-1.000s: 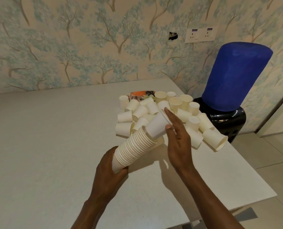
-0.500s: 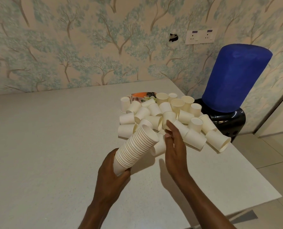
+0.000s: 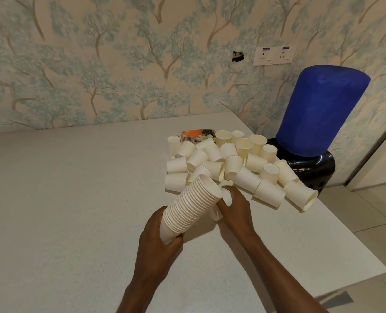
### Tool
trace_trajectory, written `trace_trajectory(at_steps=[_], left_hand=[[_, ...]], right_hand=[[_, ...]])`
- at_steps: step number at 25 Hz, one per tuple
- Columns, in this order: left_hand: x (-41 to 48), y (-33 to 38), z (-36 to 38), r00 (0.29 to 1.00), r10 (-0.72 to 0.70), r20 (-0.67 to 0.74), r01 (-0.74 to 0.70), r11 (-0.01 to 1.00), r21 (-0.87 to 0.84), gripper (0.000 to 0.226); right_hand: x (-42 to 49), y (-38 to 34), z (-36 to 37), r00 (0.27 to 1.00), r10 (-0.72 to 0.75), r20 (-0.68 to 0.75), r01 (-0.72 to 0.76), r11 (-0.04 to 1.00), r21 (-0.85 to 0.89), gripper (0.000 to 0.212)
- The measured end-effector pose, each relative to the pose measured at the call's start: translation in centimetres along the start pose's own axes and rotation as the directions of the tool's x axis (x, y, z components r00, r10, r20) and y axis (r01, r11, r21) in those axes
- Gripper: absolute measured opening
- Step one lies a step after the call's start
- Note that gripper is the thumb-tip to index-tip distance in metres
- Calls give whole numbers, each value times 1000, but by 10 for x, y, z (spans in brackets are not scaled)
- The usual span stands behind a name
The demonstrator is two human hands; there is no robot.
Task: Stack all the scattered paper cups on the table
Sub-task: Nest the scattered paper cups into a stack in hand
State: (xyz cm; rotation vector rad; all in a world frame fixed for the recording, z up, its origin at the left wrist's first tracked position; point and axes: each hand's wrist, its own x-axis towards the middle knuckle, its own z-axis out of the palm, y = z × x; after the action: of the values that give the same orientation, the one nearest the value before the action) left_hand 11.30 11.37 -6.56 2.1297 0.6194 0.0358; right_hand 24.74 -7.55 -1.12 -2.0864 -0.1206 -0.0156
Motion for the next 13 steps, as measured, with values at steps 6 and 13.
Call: trace_trajectory(at_steps=[6, 13], left_hand=[[26, 7, -9, 926, -374, 46, 374, 927, 13, 55], [8, 3, -2, 998, 5, -59, -9, 998, -62, 54]], right_hand=[[-12, 15, -11, 992, -22, -125, 45, 981, 186, 39], [-21, 3, -27, 947, 100, -305, 64, 873, 484, 25]])
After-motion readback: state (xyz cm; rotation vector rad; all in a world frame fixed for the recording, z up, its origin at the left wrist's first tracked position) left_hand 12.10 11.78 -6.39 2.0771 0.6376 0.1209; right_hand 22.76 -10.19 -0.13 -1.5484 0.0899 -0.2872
